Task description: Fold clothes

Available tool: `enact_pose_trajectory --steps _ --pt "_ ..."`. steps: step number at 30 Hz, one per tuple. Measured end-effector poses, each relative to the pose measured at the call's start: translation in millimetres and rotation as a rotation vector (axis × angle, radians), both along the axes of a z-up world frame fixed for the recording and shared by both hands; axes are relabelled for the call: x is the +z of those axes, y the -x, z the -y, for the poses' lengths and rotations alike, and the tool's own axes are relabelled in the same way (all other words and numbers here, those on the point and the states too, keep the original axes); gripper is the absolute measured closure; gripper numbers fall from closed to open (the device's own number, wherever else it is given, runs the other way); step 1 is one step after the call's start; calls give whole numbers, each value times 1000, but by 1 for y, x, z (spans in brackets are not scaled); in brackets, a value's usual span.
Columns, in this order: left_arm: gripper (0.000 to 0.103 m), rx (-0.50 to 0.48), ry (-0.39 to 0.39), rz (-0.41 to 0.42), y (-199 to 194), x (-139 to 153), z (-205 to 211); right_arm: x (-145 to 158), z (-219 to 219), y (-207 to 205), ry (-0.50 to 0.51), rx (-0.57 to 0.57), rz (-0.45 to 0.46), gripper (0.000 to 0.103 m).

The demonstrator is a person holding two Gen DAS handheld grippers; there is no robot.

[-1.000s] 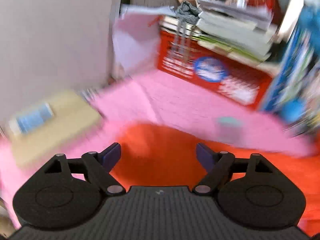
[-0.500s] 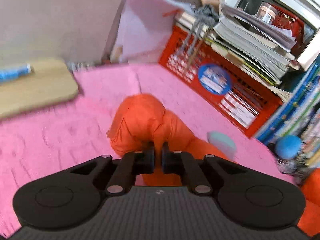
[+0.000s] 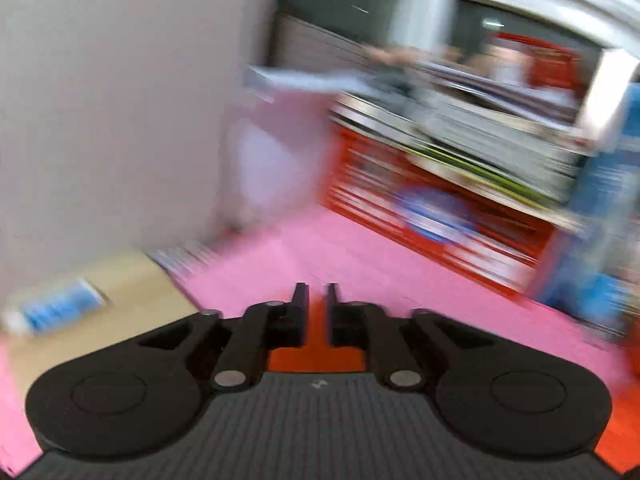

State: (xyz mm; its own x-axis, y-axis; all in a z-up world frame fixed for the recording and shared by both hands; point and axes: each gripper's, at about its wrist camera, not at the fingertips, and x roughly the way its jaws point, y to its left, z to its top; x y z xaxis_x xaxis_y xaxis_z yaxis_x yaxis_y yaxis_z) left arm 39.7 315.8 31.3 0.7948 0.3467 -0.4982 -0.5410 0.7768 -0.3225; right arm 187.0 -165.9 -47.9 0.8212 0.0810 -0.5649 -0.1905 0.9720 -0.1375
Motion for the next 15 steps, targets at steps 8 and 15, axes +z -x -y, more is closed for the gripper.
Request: enact_pose_trajectory --steps 8,15 --pt "37 -3 52 -48 16 -33 37 -1 27 0 -144 -28 -29 7" --pt "0 308 70 -88 -19 -52 9 -1 25 1 -121 -29 -26 6"
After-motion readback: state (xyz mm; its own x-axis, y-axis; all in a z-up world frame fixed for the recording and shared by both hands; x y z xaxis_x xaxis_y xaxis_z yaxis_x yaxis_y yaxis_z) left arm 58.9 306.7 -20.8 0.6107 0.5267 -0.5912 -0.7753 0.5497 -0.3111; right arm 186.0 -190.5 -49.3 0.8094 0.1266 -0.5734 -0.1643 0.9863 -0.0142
